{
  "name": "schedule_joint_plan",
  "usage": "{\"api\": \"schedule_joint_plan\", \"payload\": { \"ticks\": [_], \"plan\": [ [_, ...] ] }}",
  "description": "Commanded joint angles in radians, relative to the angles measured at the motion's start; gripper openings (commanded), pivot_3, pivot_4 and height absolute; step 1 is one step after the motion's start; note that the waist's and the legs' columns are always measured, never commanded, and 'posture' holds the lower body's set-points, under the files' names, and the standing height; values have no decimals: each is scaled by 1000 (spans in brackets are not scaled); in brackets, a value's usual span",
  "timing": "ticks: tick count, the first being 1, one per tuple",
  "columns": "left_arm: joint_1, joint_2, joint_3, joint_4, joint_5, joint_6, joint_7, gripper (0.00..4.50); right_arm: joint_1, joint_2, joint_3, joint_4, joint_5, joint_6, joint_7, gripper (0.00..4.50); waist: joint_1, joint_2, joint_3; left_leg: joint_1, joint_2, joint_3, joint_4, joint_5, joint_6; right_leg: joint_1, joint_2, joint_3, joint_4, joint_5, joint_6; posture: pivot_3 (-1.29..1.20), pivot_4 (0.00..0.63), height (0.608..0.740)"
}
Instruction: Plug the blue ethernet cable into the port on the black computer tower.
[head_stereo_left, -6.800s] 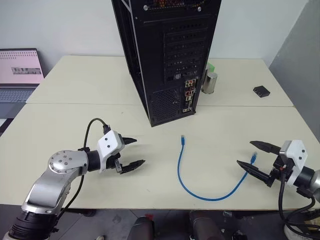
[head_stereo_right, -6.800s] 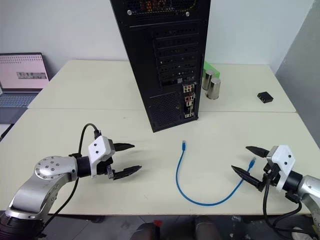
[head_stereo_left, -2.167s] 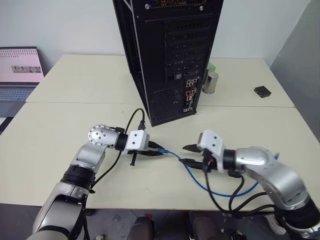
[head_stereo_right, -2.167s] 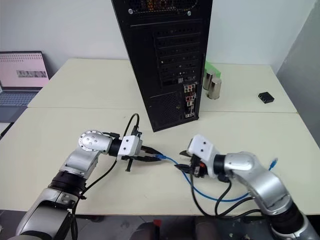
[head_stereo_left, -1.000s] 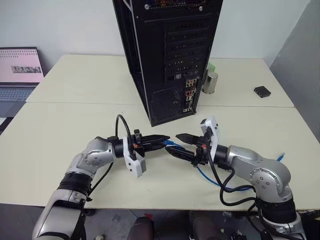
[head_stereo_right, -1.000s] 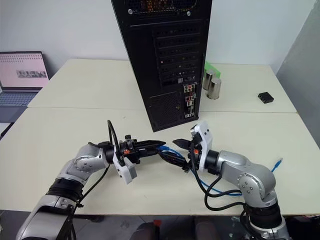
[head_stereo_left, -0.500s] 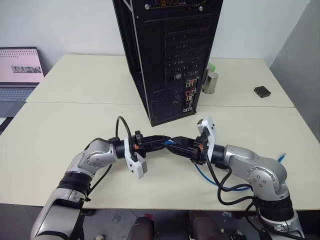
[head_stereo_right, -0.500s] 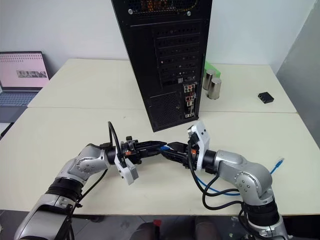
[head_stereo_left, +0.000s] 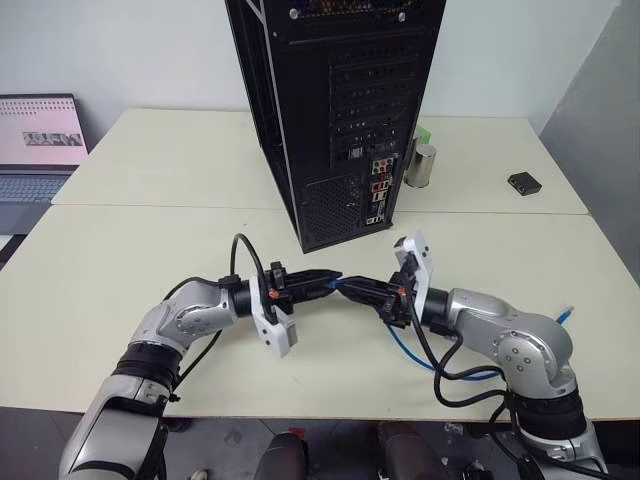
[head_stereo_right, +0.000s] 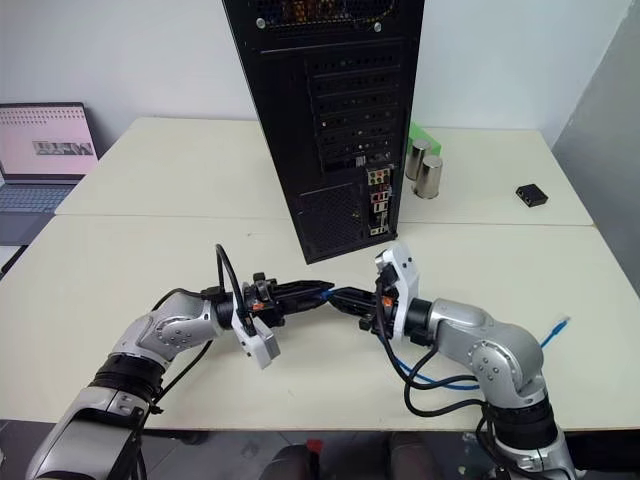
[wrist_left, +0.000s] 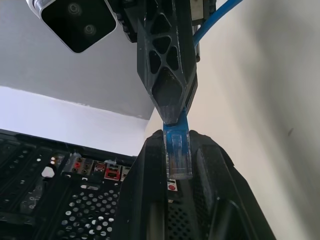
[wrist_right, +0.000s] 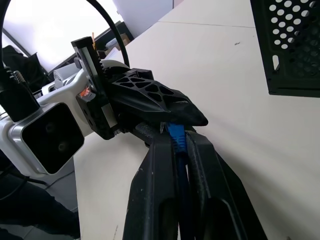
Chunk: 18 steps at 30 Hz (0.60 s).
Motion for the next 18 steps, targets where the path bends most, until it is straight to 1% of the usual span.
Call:
{"api": "schedule_joint_plan", "payload": {
  "ticks": [1,3,4,7,9,10,11,14,16,17,18],
  "plan": [
    [-34,-6,15,-40,-6,13,51,317,-19,5,-9,-16,44,12,8,0,0,0,0,0,0,0,0,0,0,0,0,0,0,0,0,0,150,740],
    [-40,-2,-9,-31,-45,35,31,1020,-22,2,-13,-15,48,16,7,0,0,0,0,0,0,0,0,0,0,0,0,0,0,0,0,0,150,740],
    [-41,1,-18,-29,-57,41,24,1060,-22,0,-14,-15,48,17,6,0,0,0,0,0,0,0,0,0,0,0,0,0,0,0,0,0,150,740],
    [-33,9,-43,-30,-116,78,-9,1711,-25,-8,-19,-15,47,17,3,0,0,0,0,0,0,0,0,0,0,0,0,0,0,0,0,0,150,740],
    [-21,16,-66,-36,-188,114,-47,2123,-28,-16,-26,-14,42,15,1,0,0,0,0,0,0,0,0,0,0,0,0,0,0,0,0,0,150,740],
    [-13,22,-79,-43,-229,131,-71,2247,-28,-21,-32,-14,41,13,0,0,0,0,0,0,0,0,0,0,0,0,0,0,0,0,0,0,150,740],
    [0,31,-97,-56,-284,162,-110,2552,-27,-28,-38,-15,38,10,-2,0,0,0,0,0,0,0,0,0,0,0,0,0,0,0,0,0,150,740],
    [38,53,-104,-105,-424,270,-194,3176,-23,-51,-57,-22,27,-1,-10,0,-1,0,0,0,0,0,0,0,0,0,0,0,0,0,0,0,150,740],
    [62,67,-91,-143,-487,330,-235,3634,-20,-65,-69,-27,19,-12,-17,0,-1,0,0,0,0,0,0,0,0,0,0,0,0,0,0,0,150,740],
    [84,76,-86,-183,-543,397,-270,3916,-15,-70,-81,-32,14,-22,-27,0,-1,0,0,0,0,0,0,0,0,0,0,0,0,0,0,0,150,740],
    [110,86,-81,-231,-595,493,-304,4087,-13,-77,-91,-38,-1,-37,-41,0,-1,0,0,0,0,0,0,0,0,0,0,0,0,0,0,0,150,740]
  ]
}}
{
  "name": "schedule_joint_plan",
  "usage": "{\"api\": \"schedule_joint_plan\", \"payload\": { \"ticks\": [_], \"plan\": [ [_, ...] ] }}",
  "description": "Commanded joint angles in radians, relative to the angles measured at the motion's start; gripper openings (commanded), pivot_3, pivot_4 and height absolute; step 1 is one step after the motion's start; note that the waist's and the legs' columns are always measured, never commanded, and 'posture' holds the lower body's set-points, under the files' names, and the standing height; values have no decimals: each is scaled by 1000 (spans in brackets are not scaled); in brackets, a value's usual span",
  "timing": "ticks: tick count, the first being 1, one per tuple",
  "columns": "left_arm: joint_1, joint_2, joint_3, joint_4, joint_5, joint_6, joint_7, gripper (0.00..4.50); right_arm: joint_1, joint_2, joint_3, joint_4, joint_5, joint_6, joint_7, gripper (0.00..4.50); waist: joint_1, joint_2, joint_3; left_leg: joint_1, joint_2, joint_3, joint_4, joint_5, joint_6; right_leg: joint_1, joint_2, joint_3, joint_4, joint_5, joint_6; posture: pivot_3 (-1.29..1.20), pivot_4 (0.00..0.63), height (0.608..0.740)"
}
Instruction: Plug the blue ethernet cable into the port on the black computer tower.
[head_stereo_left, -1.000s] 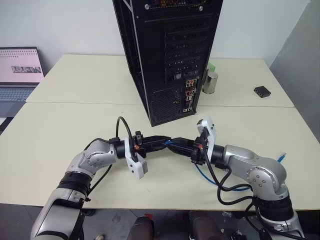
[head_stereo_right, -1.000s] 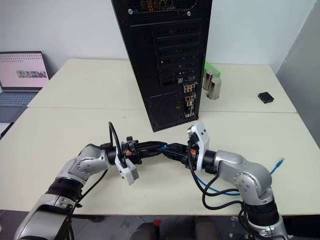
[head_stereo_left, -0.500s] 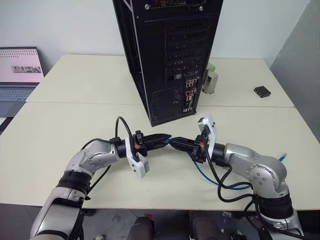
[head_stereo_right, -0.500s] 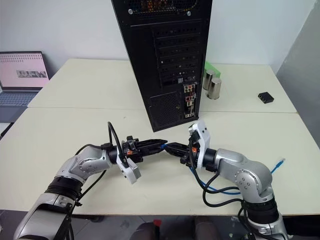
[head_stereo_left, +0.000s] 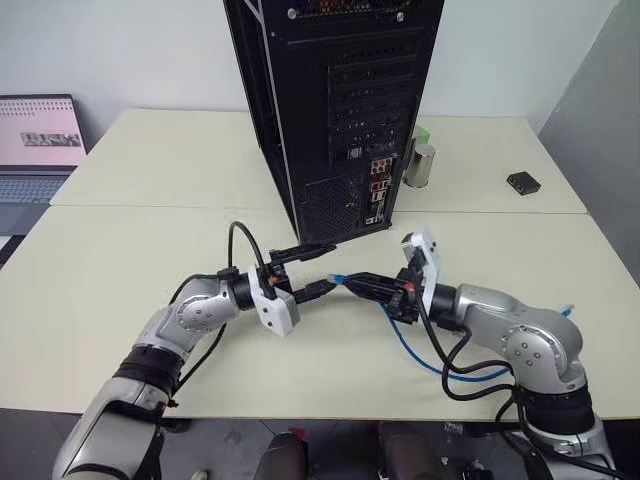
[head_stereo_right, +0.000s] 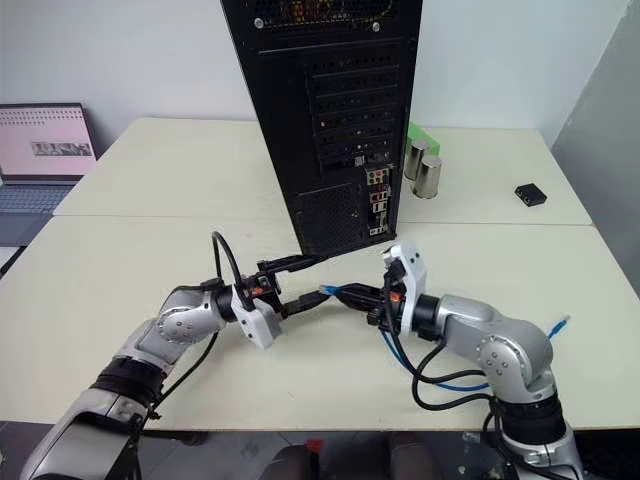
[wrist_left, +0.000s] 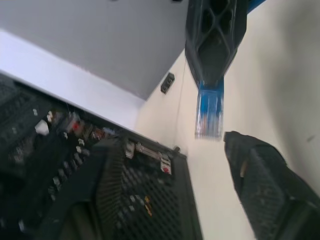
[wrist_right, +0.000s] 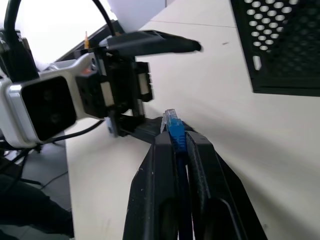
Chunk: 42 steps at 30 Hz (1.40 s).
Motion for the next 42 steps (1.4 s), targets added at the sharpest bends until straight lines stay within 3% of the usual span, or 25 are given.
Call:
{"api": "schedule_joint_plan", "payload": {
  "ticks": [1,5,9,14,23,42],
  "plan": [
    [58,32,26,-175,-201,261,-101,4087,-3,-14,-53,-45,-32,-61,-42,0,0,0,0,0,0,0,0,0,0,0,0,0,0,0,0,0,150,740],
    [132,63,42,-422,-412,697,-150,4087,-21,22,-76,-71,-98,-125,-151,0,-5,0,0,-1,0,0,0,0,0,0,0,0,0,0,0,0,150,740],
    [128,48,72,-603,-556,1095,-69,4087,-49,65,9,-71,-279,-225,-292,0,-7,0,0,-1,0,-1,0,0,0,0,0,0,0,0,0,0,150,740],
    [80,-1,106,-692,-599,1343,8,4087,-66,132,145,-26,-494,-376,-404,0,-11,0,0,0,0,-1,0,0,0,0,1,0,0,-2,3,0,150,740],
    [71,-93,95,-744,-515,1443,68,4087,-94,248,171,151,-678,-542,-506,0,-8,0,0,0,0,0,0,0,-1,-1,0,1,0,0,0,0,150,740],
    [104,-248,109,-717,-380,1352,89,4087,-144,313,121,275,-709,-639,-462,0,-5,0,0,0,0,1,0,0,-1,-1,0,2,0,0,0,0,150,740]
  ]
}}
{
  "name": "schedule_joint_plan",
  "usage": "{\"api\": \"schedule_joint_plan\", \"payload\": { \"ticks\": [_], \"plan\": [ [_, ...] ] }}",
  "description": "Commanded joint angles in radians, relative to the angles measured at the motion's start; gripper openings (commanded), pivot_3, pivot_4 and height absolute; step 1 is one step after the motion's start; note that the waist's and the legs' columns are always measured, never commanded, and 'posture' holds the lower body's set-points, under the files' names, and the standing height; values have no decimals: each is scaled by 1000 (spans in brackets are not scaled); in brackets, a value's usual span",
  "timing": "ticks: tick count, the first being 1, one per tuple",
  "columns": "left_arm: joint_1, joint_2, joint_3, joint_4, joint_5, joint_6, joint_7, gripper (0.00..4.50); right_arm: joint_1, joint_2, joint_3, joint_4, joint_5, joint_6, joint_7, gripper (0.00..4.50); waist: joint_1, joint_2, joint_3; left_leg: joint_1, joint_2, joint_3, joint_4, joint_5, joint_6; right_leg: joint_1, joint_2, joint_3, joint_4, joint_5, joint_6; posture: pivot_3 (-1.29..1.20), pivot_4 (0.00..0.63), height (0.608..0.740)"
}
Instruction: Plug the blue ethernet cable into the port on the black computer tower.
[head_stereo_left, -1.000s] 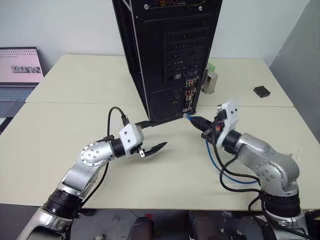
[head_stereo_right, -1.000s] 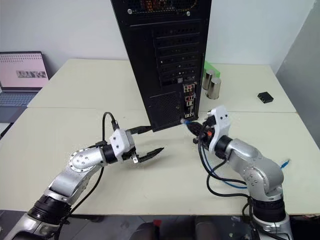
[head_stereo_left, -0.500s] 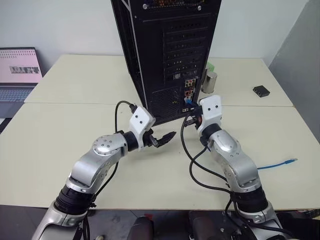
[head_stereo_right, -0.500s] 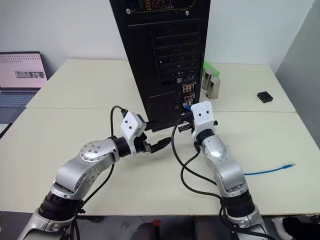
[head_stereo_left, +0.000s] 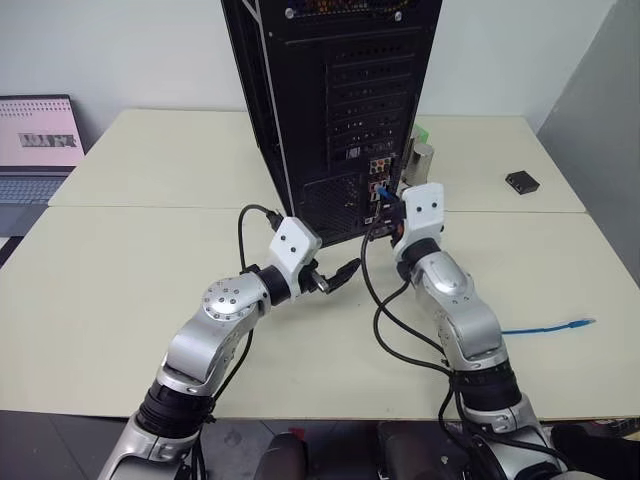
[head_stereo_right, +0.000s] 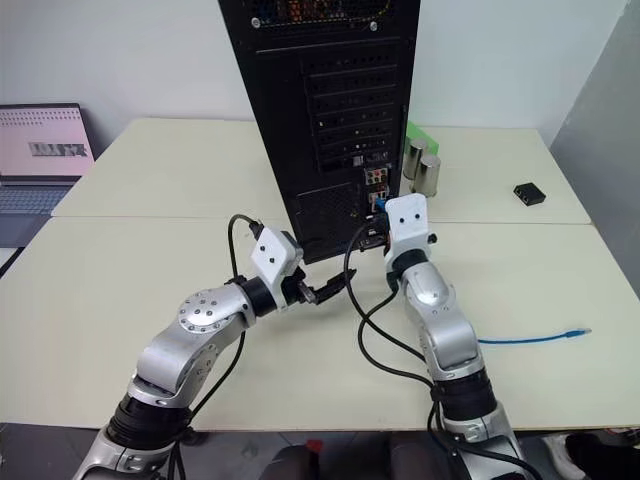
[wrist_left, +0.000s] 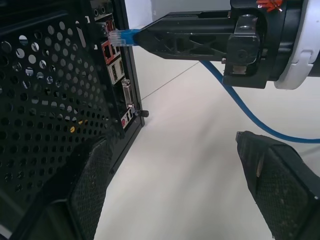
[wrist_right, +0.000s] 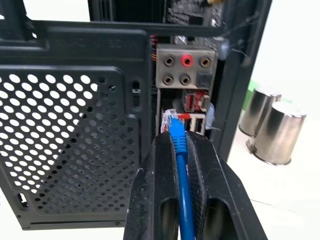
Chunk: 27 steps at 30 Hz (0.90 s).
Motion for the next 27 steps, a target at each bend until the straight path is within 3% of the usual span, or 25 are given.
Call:
{"api": "schedule_joint_plan", "payload": {
  "ticks": [1,27],
  "plan": [
    [-3,-17,22,-20,15,-17,3,4087,-30,8,-18,-10,-7,-29,15,0,0,0,0,0,0,0,0,0,0,0,0,0,0,0,0,0,150,740],
    [-12,-52,30,-9,50,-30,-26,4087,-23,17,-13,-26,-28,-12,42,0,0,0,0,0,0,0,0,0,0,0,0,0,0,0,0,0,150,740]
  ]
}}
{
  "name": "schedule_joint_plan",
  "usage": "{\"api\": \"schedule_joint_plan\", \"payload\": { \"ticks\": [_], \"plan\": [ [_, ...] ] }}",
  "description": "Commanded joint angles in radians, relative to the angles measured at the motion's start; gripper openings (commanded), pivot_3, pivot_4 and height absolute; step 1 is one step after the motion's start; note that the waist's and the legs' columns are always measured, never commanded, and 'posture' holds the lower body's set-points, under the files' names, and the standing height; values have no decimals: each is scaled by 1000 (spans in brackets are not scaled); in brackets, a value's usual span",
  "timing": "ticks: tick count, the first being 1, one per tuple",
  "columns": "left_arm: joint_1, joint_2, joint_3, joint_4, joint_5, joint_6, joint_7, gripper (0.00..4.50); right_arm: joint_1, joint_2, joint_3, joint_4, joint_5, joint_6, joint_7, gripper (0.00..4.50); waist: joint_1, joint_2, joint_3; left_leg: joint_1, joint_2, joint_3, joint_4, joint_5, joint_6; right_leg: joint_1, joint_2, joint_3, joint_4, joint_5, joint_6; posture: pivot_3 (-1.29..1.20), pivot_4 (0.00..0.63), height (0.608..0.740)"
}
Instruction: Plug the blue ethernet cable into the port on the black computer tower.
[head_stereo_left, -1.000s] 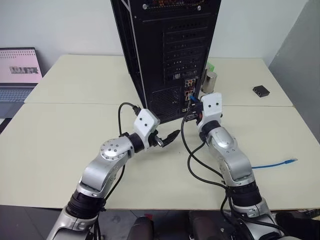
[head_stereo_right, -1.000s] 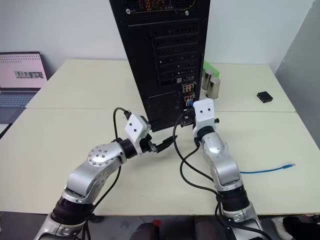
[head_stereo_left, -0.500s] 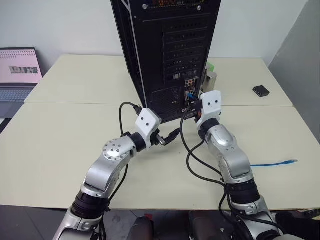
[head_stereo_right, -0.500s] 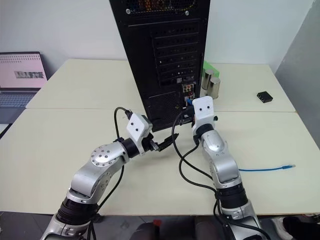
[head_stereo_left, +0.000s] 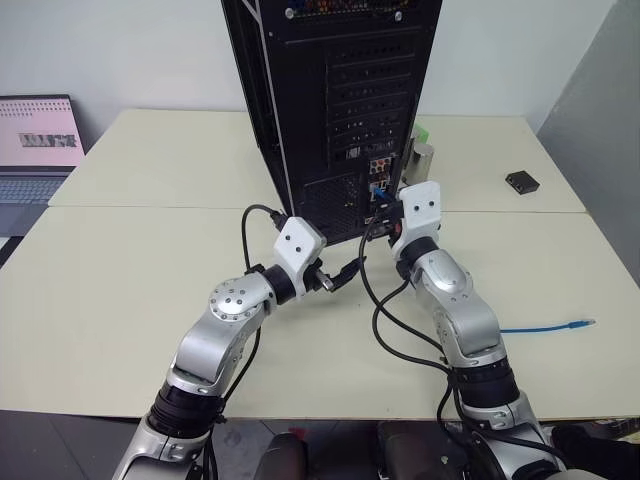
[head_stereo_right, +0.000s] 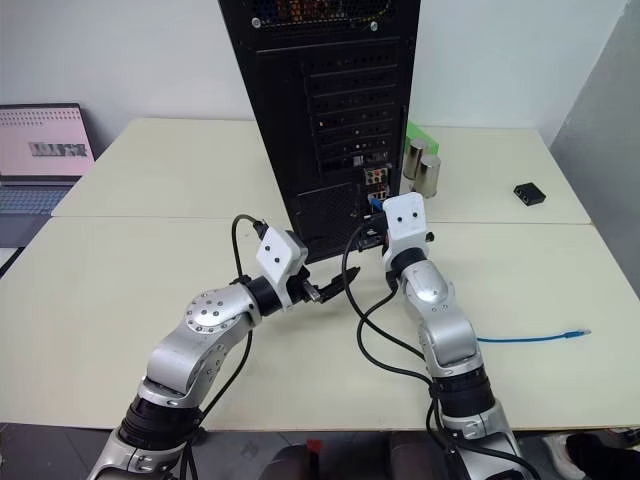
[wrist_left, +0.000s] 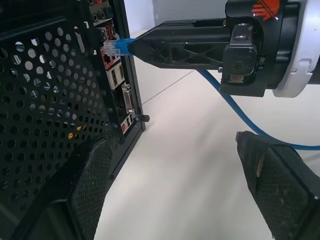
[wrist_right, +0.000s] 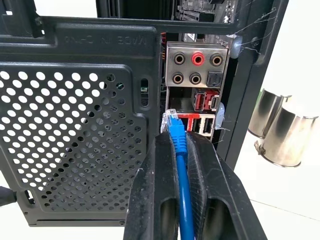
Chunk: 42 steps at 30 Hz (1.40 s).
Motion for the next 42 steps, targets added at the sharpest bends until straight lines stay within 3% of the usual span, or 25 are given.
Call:
{"api": "schedule_joint_plan", "payload": {
  "ticks": [1,42],
  "plan": [
    [-12,-9,20,-17,4,-26,-8,4087,-17,7,-1,-36,-15,-17,3,0,0,0,0,0,0,0,0,0,0,0,0,0,0,0,0,0,150,740],
    [-17,-42,37,-7,22,-47,-11,4087,-53,42,-40,38,-49,-33,-14,0,-1,0,0,0,0,0,0,0,0,0,0,0,0,0,0,0,150,740]
  ]
}}
